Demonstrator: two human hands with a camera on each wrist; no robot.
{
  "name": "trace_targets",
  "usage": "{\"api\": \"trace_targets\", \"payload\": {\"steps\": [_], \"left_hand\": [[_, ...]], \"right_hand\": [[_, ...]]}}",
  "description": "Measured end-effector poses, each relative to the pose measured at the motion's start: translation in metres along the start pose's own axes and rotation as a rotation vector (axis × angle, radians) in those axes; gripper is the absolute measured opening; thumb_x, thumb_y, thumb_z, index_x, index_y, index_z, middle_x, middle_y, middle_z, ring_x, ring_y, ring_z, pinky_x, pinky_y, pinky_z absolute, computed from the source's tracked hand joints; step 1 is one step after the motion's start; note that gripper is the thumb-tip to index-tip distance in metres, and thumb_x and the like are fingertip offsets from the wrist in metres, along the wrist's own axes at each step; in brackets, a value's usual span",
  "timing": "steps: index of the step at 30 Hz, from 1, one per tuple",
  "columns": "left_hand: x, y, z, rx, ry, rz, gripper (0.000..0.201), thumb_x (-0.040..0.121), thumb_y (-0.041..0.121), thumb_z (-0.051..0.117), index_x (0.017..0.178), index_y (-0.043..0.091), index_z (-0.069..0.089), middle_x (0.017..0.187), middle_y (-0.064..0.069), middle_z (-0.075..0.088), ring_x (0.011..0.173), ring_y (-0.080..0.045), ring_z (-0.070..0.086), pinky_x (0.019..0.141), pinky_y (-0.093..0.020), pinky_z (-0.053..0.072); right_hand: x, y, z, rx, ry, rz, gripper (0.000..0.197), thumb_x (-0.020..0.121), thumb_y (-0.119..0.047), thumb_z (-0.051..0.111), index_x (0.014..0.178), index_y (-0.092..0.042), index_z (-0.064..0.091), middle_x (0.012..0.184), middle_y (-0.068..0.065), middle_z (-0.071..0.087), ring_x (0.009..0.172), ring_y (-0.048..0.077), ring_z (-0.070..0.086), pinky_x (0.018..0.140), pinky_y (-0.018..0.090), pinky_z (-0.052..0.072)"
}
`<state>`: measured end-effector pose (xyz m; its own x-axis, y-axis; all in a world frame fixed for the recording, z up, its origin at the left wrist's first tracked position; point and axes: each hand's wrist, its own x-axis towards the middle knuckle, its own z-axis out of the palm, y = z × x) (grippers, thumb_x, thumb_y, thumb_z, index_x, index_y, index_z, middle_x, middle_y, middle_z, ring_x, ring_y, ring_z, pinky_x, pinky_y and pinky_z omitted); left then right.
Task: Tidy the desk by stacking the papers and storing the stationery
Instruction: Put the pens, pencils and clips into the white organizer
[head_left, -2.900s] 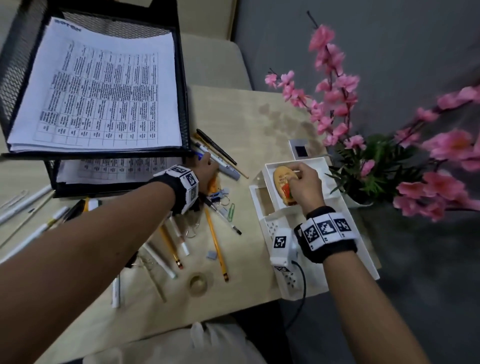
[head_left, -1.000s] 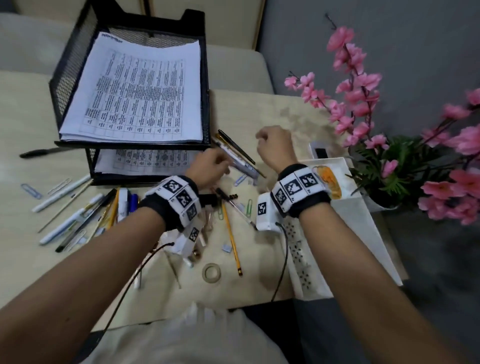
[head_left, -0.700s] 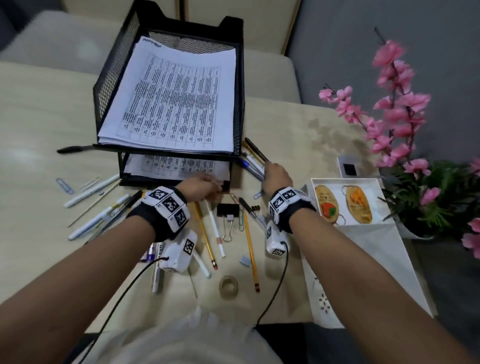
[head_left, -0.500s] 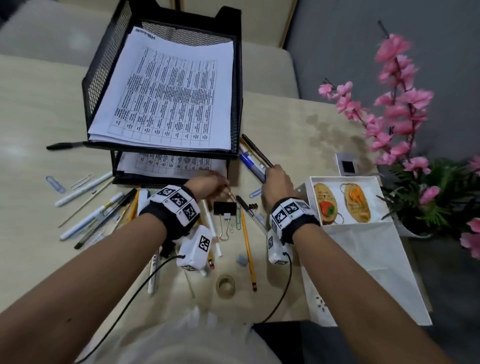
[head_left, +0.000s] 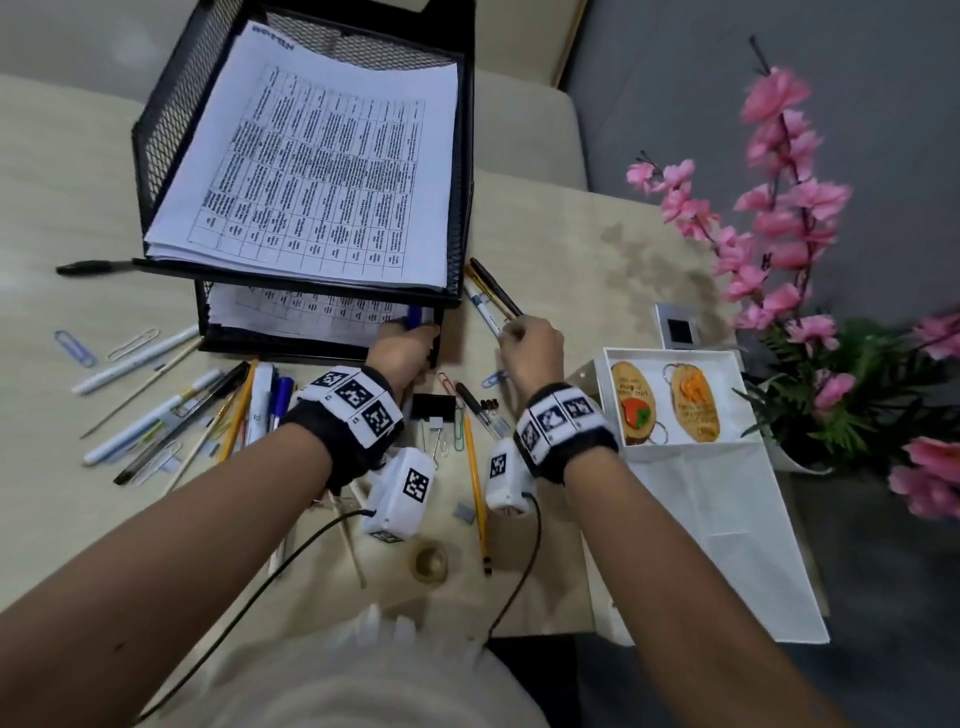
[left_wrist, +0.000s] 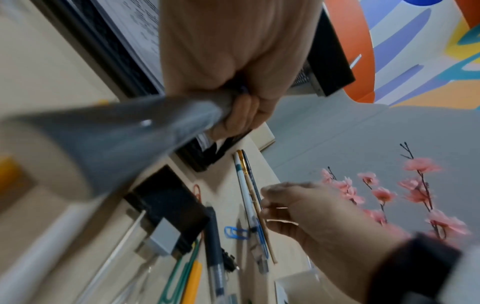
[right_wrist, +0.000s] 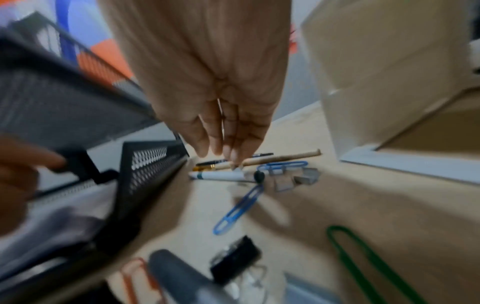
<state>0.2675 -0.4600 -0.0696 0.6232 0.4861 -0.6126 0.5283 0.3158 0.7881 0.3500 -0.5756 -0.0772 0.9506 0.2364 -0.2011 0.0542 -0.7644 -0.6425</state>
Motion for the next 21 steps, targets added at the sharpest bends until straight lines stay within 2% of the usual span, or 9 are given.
{"api": "trace_targets", "payload": {"steps": [3,4,6,10,12,14,16,18,21], "left_hand": [[0.002,0.0,-0.012,-0.057,-0.04,-0.022,0.01,0.091,0.016,0.054,0.096,0.008,0.05,0.066,-0.001,0.046,0.041,-0.009,0.038,0.029,-0.01,0.028],[0.001,0.002,-0.015,-0.078,-0.065,-0.03,0.005,0.092,0.014,0.053,0.091,0.009,0.053,0.064,-0.001,0.047,0.035,-0.005,0.04,0.029,-0.011,0.03],[0.0,0.004,-0.017,-0.143,-0.104,-0.055,0.016,0.095,0.01,0.049,0.08,0.008,0.054,0.059,-0.002,0.052,0.027,-0.001,0.045,0.031,-0.01,0.037],[-0.004,0.008,-0.01,-0.271,-0.201,-0.088,0.013,0.097,0.009,0.044,0.091,0.004,0.054,0.072,-0.008,0.06,0.047,-0.009,0.063,0.042,-0.015,0.053],[-0.004,0.008,-0.002,-0.266,-0.227,-0.076,0.015,0.098,0.008,0.041,0.091,0.006,0.054,0.07,-0.005,0.064,0.056,-0.012,0.062,0.045,-0.016,0.052],[-0.005,0.009,0.007,-0.278,-0.236,-0.075,0.016,0.097,0.007,0.042,0.085,0.006,0.052,0.067,-0.006,0.062,0.05,-0.012,0.063,0.044,-0.017,0.052],[-0.007,0.01,0.015,-0.286,-0.239,-0.078,0.019,0.098,0.007,0.041,0.08,0.009,0.048,0.051,-0.004,0.062,0.039,-0.009,0.062,0.041,-0.018,0.051],[-0.006,0.01,0.016,-0.273,-0.195,-0.068,0.023,0.097,0.006,0.039,0.075,0.011,0.045,0.034,0.003,0.053,0.028,-0.006,0.051,0.037,-0.016,0.045],[-0.003,0.008,0.005,-0.195,-0.119,-0.018,0.029,0.095,0.003,0.039,0.068,0.012,0.043,0.027,0.006,0.039,0.022,-0.002,0.032,0.029,-0.01,0.029]], "right_hand": [[0.014,-0.006,0.01,-0.301,-0.075,-0.033,0.024,0.088,-0.002,0.048,0.109,0.005,0.059,0.116,0.024,0.06,0.107,0.037,0.057,0.086,0.036,0.048],[0.014,-0.006,0.012,-0.371,-0.112,-0.037,0.024,0.089,0.0,0.046,0.108,0.006,0.058,0.116,0.025,0.059,0.106,0.037,0.057,0.083,0.036,0.048],[0.01,-0.005,0.011,-0.405,-0.136,-0.02,0.022,0.089,0.0,0.046,0.105,0.007,0.058,0.114,0.026,0.059,0.104,0.038,0.059,0.079,0.036,0.048],[-0.017,0.006,0.001,-0.067,-0.113,0.021,0.011,0.084,-0.004,0.054,0.086,0.001,0.063,0.092,0.017,0.066,0.085,0.03,0.064,0.076,0.034,0.054],[-0.047,0.009,-0.007,0.142,-0.239,0.027,0.01,0.083,-0.004,0.057,0.077,-0.008,0.063,0.077,0.008,0.063,0.067,0.016,0.06,0.06,0.023,0.053],[-0.07,0.012,-0.013,0.269,-0.394,0.01,0.019,0.083,-0.001,0.057,0.069,-0.014,0.059,0.063,0.003,0.055,0.052,0.007,0.052,0.048,0.017,0.046],[-0.071,0.013,-0.015,0.266,-0.449,-0.012,0.024,0.083,-0.001,0.056,0.064,-0.016,0.058,0.057,0.0,0.053,0.046,0.001,0.048,0.047,0.015,0.042],[-0.053,0.011,-0.016,0.228,-0.324,-0.006,0.016,0.086,-0.006,0.057,0.074,-0.011,0.066,0.067,0.004,0.062,0.059,0.007,0.057,0.059,0.021,0.046],[-0.012,0.008,-0.014,0.021,0.001,0.035,0.022,0.09,-0.006,0.048,0.097,0.003,0.067,0.102,0.018,0.068,0.099,0.029,0.061,0.083,0.033,0.046]]}}
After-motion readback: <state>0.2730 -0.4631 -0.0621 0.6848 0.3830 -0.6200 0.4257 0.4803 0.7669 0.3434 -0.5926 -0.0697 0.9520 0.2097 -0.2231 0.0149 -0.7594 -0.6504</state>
